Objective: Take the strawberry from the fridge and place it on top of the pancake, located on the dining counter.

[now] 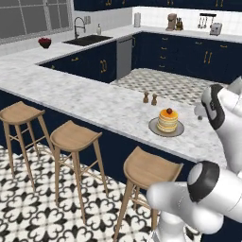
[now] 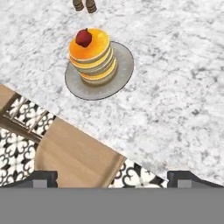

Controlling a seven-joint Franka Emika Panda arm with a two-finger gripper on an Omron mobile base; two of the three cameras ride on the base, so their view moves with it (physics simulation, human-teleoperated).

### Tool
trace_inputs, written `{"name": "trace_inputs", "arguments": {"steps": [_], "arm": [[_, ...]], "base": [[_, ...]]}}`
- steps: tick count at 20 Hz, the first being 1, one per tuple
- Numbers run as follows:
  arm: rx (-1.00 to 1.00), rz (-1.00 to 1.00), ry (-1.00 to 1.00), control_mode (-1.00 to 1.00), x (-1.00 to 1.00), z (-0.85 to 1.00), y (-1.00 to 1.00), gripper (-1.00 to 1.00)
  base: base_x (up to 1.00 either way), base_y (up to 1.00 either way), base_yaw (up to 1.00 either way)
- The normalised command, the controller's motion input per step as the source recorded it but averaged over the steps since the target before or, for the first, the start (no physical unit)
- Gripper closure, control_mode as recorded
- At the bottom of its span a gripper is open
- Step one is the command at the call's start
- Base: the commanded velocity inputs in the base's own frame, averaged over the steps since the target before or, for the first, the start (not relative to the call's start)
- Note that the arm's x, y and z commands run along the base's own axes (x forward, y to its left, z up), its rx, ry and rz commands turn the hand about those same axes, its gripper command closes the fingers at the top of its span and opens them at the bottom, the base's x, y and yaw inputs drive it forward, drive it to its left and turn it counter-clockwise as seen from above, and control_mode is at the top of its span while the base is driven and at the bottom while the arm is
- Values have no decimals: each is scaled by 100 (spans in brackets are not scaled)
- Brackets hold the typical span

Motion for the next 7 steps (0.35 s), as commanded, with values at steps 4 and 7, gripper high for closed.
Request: {"name": "trace_inputs", "arguments": {"steps": [4,7], "arm": [[0,-4,-6,-100,-77,65,18,-100],[0,0,-1,-100,-88,12,74,-100]], "base": [[0,0,0],[0,0,0]]}}
